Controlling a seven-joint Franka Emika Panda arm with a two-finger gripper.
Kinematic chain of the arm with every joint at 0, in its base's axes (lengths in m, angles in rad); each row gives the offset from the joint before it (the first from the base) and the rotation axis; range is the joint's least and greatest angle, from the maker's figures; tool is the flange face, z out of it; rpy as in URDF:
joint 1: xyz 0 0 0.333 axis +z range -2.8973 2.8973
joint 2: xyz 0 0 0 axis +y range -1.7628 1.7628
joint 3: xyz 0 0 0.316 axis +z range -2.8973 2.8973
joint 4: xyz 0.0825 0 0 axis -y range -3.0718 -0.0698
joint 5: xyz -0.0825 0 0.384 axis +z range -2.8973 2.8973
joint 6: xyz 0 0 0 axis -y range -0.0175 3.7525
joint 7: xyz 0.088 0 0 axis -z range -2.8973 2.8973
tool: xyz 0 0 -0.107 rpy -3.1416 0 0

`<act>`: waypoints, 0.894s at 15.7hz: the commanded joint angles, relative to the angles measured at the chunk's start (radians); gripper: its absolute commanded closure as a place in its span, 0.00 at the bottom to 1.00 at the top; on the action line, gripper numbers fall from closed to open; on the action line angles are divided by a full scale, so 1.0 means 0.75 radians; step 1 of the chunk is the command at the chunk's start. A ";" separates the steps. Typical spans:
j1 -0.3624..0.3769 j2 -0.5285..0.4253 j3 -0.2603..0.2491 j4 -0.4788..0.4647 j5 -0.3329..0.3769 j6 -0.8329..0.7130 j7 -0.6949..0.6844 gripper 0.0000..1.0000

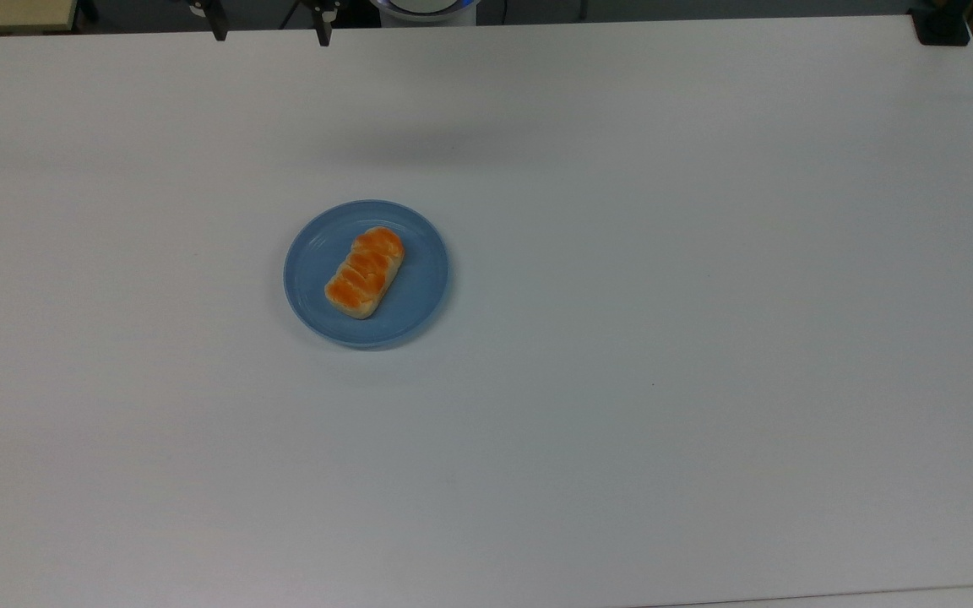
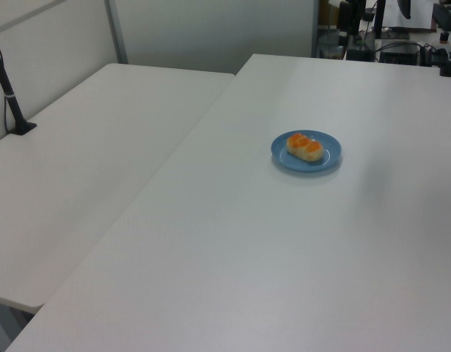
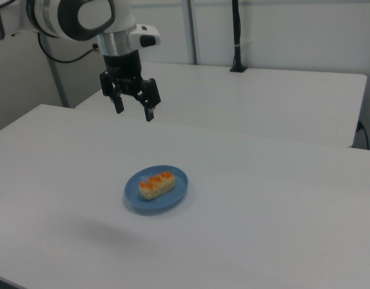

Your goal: Put the bread on a plate

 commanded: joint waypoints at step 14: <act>0.008 -0.006 -0.027 -0.006 -0.013 0.023 -0.092 0.00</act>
